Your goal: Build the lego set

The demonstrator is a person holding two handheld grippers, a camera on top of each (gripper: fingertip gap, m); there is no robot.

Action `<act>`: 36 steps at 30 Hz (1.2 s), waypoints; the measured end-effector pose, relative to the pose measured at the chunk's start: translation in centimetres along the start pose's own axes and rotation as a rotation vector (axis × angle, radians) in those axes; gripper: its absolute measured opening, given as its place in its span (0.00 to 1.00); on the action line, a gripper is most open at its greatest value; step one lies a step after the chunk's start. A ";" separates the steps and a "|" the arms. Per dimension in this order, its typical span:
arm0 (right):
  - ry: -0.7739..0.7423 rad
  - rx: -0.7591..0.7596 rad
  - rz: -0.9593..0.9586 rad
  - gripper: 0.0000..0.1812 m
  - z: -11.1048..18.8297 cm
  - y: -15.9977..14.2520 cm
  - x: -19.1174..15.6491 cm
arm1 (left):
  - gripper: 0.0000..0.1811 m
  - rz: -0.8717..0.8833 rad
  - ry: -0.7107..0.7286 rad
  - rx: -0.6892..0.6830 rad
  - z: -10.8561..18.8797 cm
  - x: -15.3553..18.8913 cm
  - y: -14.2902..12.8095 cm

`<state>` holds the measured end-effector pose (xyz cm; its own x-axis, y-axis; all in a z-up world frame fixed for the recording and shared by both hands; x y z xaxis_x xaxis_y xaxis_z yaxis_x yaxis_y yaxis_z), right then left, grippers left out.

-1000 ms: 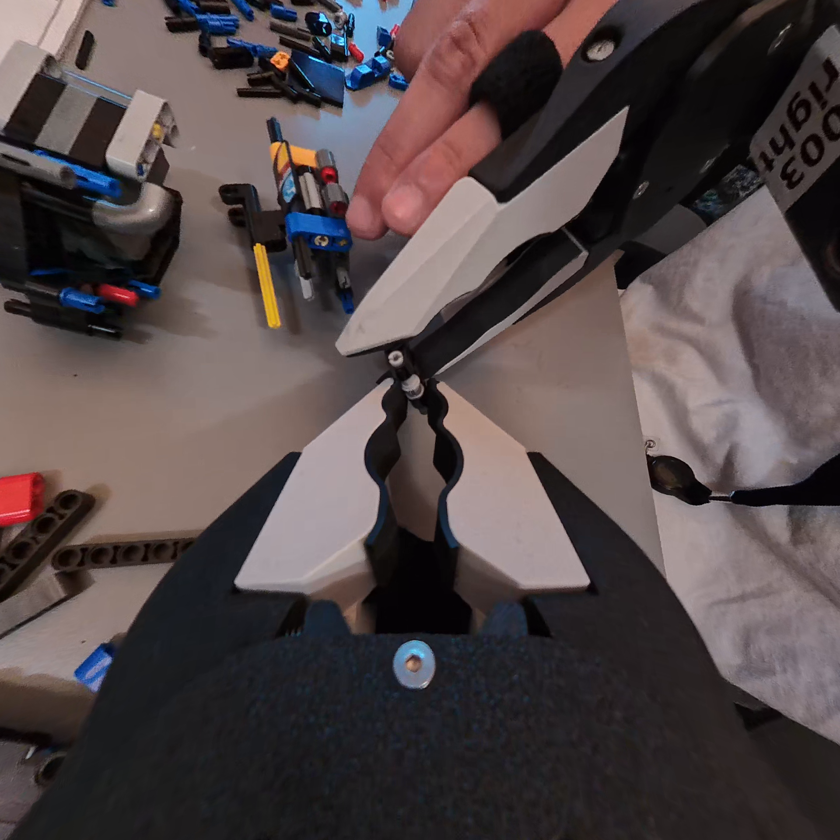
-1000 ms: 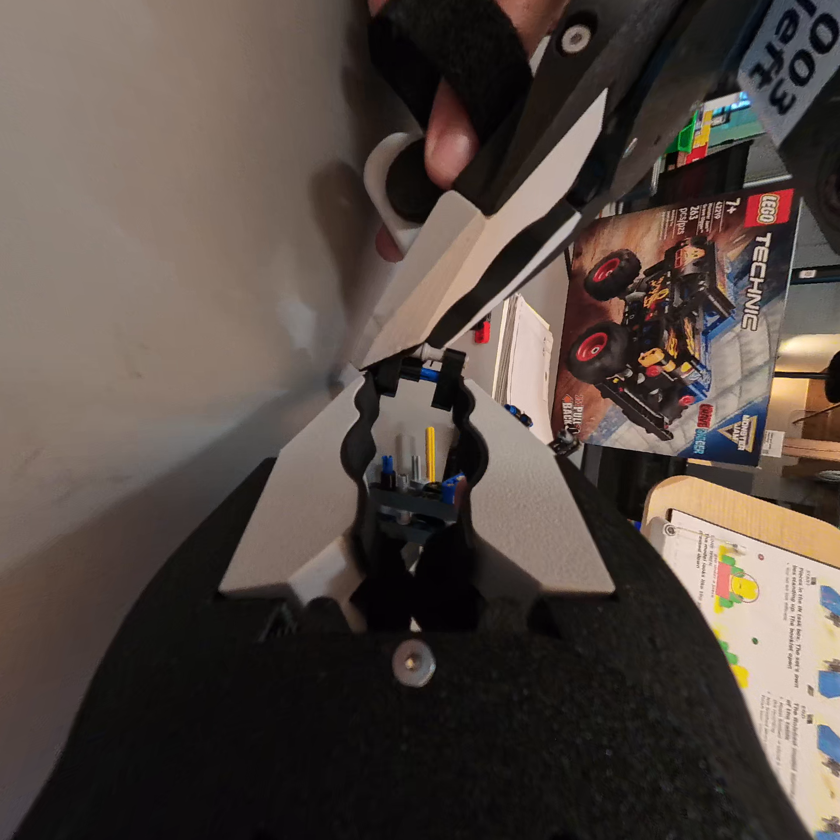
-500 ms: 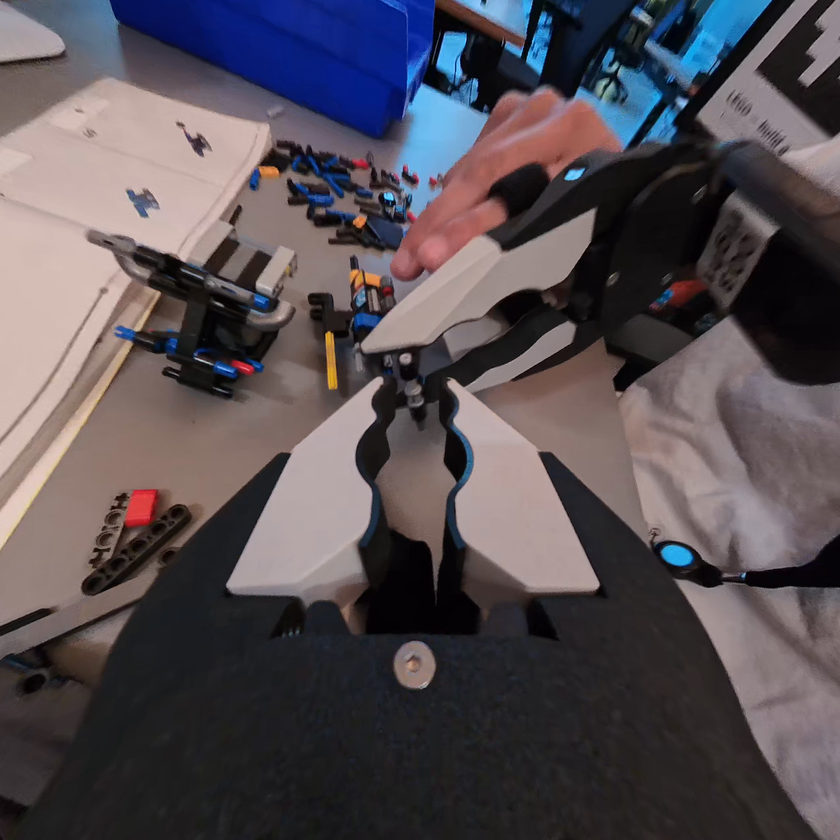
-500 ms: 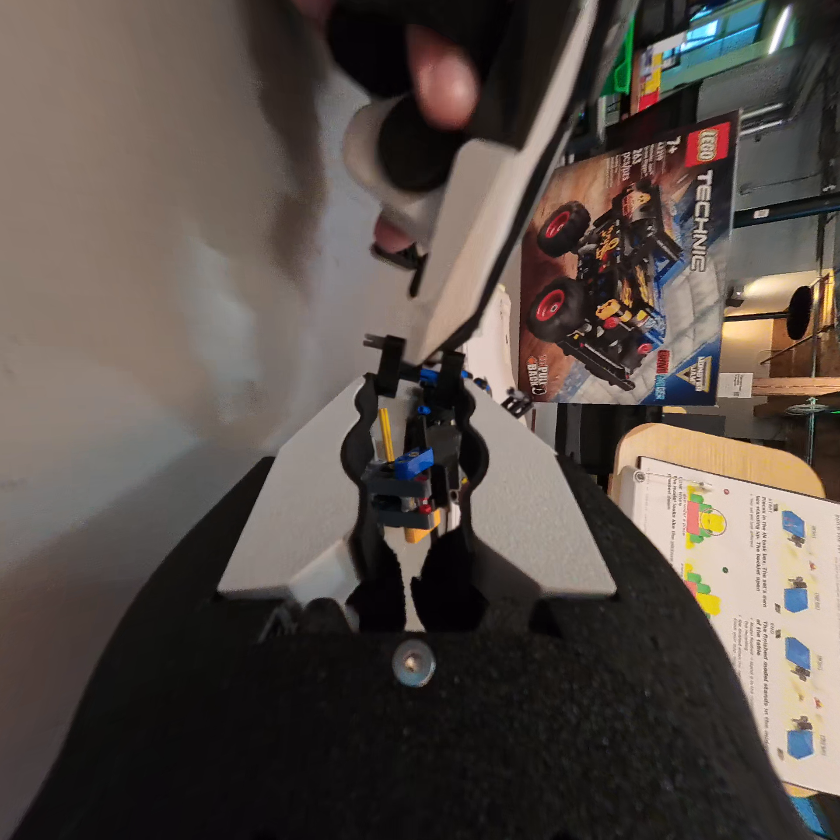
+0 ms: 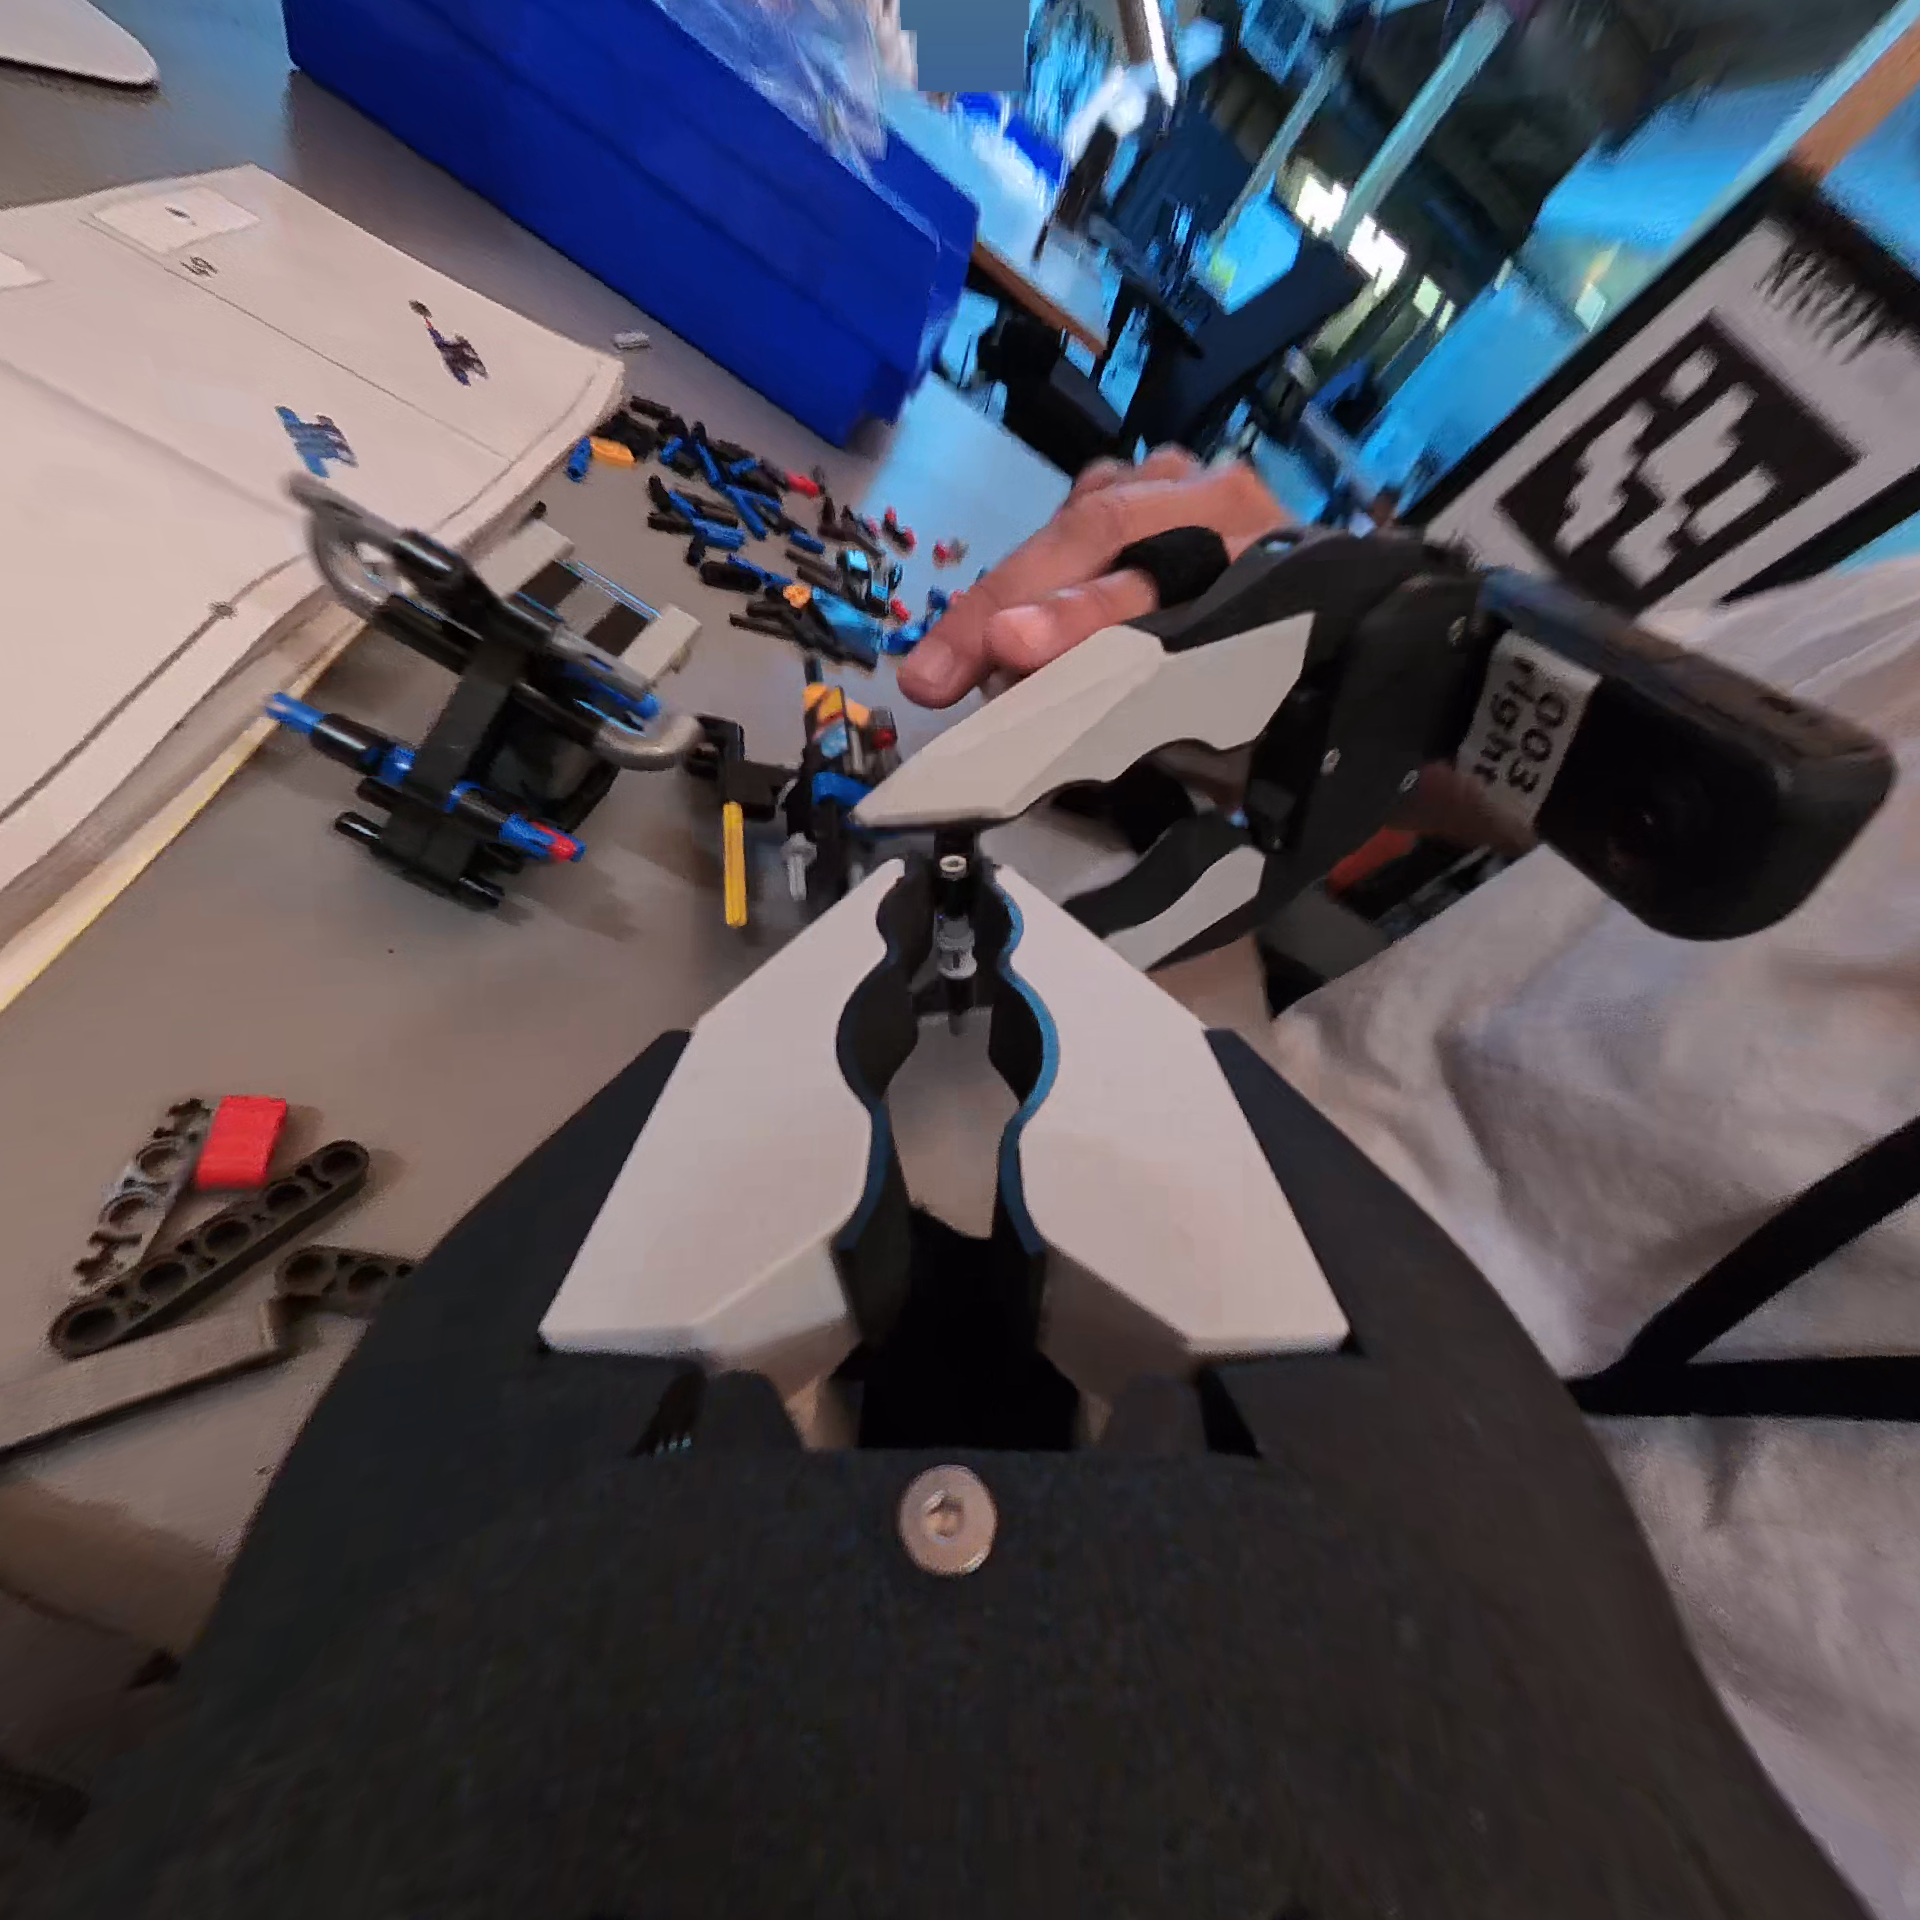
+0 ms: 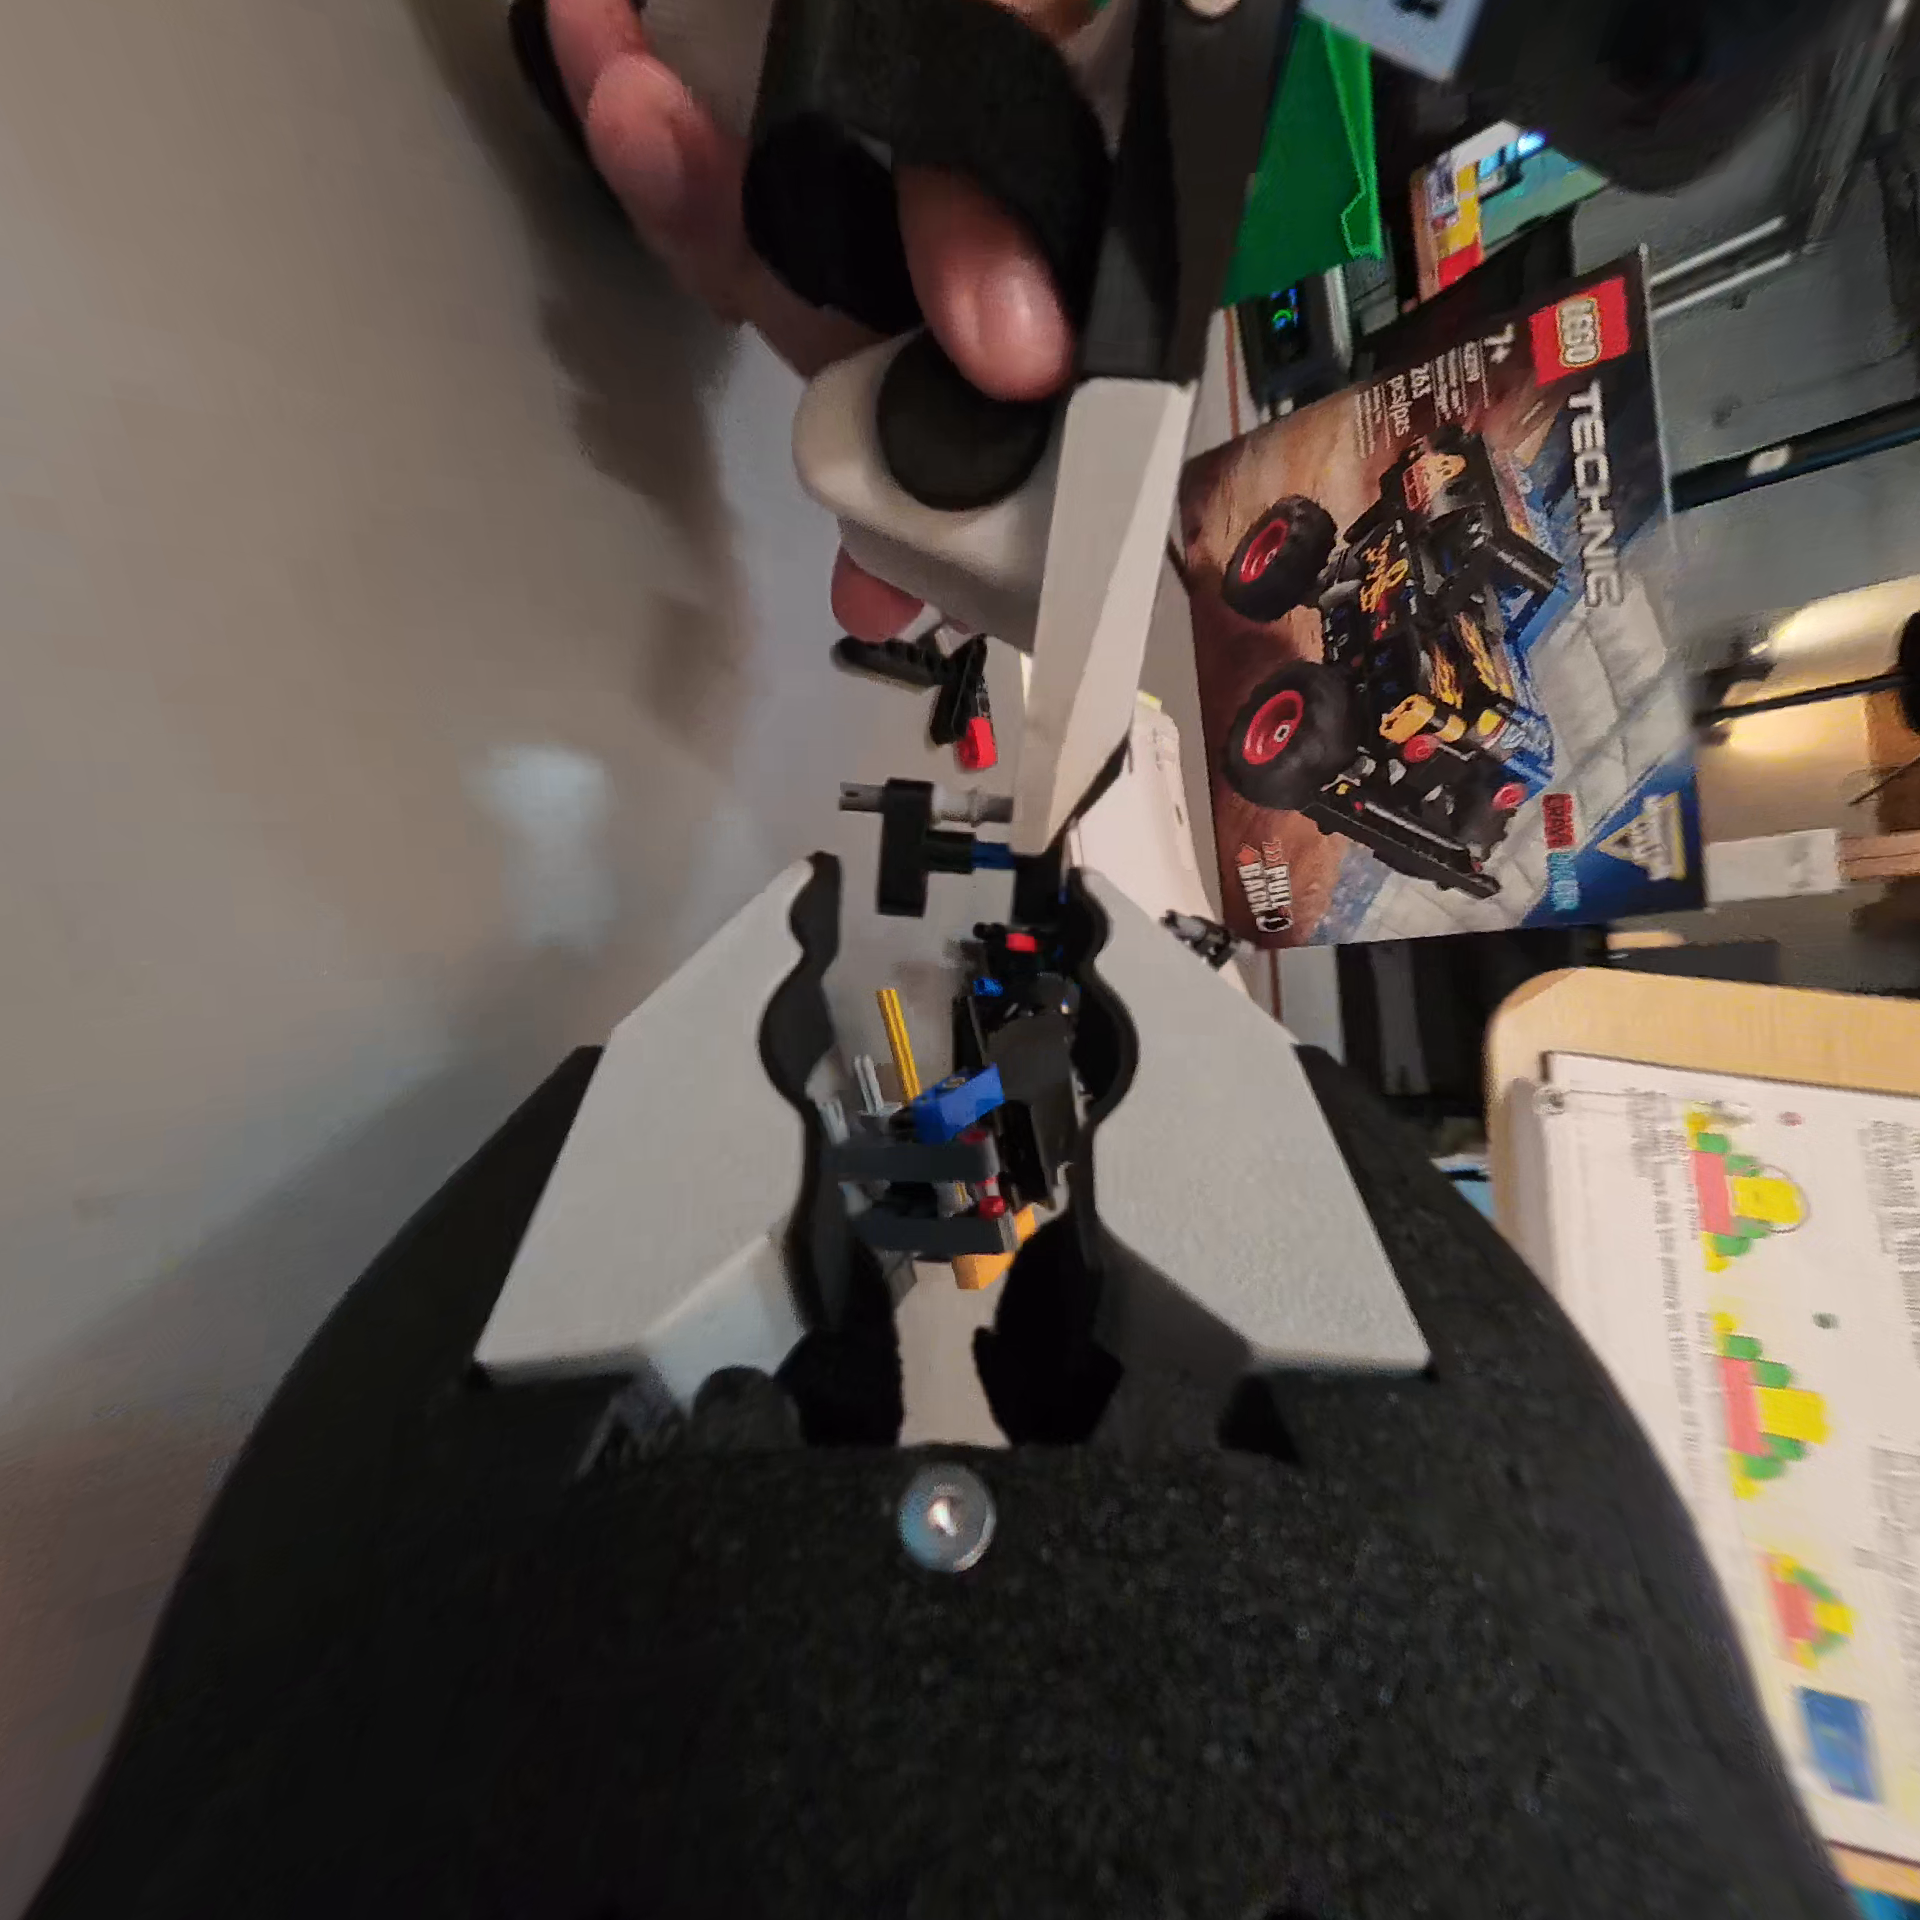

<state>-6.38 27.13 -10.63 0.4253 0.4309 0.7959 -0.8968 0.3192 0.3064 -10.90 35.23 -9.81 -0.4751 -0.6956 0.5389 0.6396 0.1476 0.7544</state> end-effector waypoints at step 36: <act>-0.064 -0.029 -0.001 0.17 -0.2 0.6 0.4 | 0.03 0.157 -0.017 0.045 0.3 -1.1 -0.5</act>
<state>-6.66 27.69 -10.24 0.4165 0.3759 0.8278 -0.8920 0.3446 0.2924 -10.83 36.15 -10.68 -0.3813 -0.6498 0.6576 0.6791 0.2857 0.6762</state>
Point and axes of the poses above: each gripper's, where its closed fingertips meet, z back along the fingers, y out of its top, x = y × z across the jaws, the point moved 6 cm from there along z, back along the fingers, and after that the axes turned 11 degrees about -x, right-handed, at the moved point
